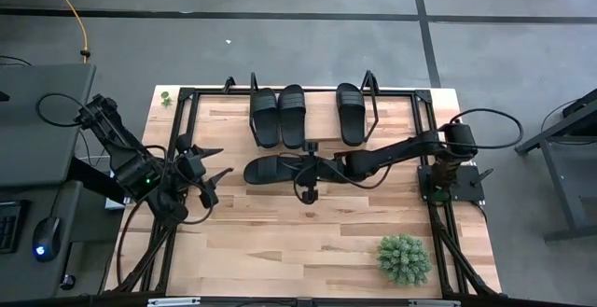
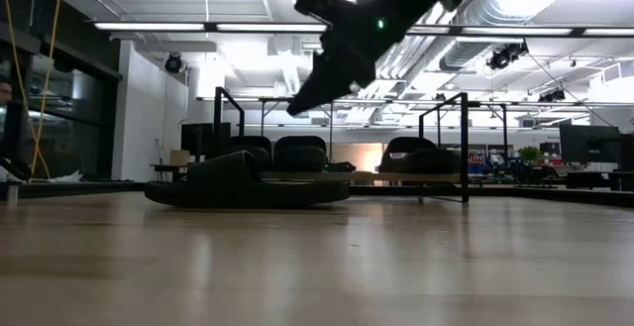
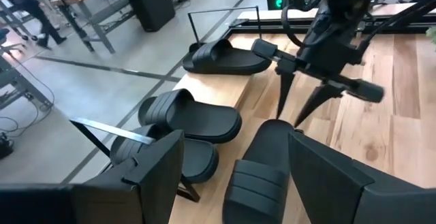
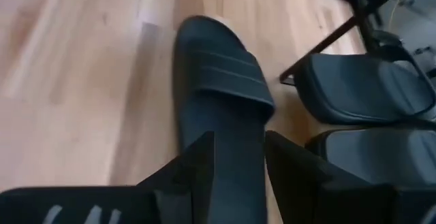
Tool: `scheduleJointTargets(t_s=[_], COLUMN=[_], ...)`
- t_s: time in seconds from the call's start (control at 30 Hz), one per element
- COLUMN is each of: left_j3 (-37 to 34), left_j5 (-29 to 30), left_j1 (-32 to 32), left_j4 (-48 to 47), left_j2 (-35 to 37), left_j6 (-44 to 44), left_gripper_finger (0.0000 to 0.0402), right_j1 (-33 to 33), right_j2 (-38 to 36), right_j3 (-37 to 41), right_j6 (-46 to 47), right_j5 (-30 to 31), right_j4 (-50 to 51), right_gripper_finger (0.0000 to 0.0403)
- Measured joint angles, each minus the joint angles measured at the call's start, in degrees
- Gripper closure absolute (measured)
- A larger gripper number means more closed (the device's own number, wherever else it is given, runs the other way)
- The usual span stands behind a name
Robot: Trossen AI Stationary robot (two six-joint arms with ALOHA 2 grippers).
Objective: Pick and place slides into the shelf
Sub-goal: Put the black slipper on the shelf
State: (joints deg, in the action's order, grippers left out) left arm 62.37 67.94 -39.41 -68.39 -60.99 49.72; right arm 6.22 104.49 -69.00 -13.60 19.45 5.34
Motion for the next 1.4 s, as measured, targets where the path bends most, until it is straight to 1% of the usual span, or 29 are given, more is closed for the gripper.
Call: scheduleJointTargets(t_s=[0.13, 0.23, 0.63, 0.7, 0.77, 0.97, 1.2, 1.4], left_j3=[0.0, 0.0, 0.0, 0.3, 0.3, 0.3, 0.3, 0.3], left_j5=[0.0, 0.8, 1.9, 1.9, 2.1, 2.2, 3.7, 3.7], left_j1=[0.0, 0.0, 0.0, 0.0, 0.0, 0.0, 0.0, 0.0], left_j4=[0.0, 0.0, 0.7, 0.7, 1.0, 1.1, 1.1, 1.1], left_j2=[0.0, 0.0, 0.2, 0.2, 0.2, 0.2, 0.2, 0.2], left_j6=[-0.4, -0.4, -0.4, -0.4, -0.4, -1.3, -1.9, -1.9], left_gripper_finger=[0.0156, 0.0156, 0.0156, 0.0156, 0.0156, 0.0156, 0.0156, 0.0156], right_j1=[-1.5, -2.4, -4.9, -5.4, -5.9, -6.9, -7.4, -7.4], right_j2=[0.0, 0.0, 0.9, 1.2, 1.9, 4.2, 5.1, 5.1], right_j3=[3.8, 5.2, 5.3, 5.3, 5.3, 5.3, 5.3, 5.3], right_j6=[-4.6, -8.2, -19.4, -20.7, -22.1, -25.3, -25.5, -25.4], right_j5=[-0.1, -0.1, -2.3, -3.2, -5.6, -7.0, -7.7, -8.7], right_j4=[-5.7, -9.6, -14.8, -15.1, -17.1, -18.8, -19.4, -20.1], right_gripper_finger=[0.0284, 0.0284, 0.0284, 0.0284, 0.0284, 0.0284, 0.0284, 0.0283])
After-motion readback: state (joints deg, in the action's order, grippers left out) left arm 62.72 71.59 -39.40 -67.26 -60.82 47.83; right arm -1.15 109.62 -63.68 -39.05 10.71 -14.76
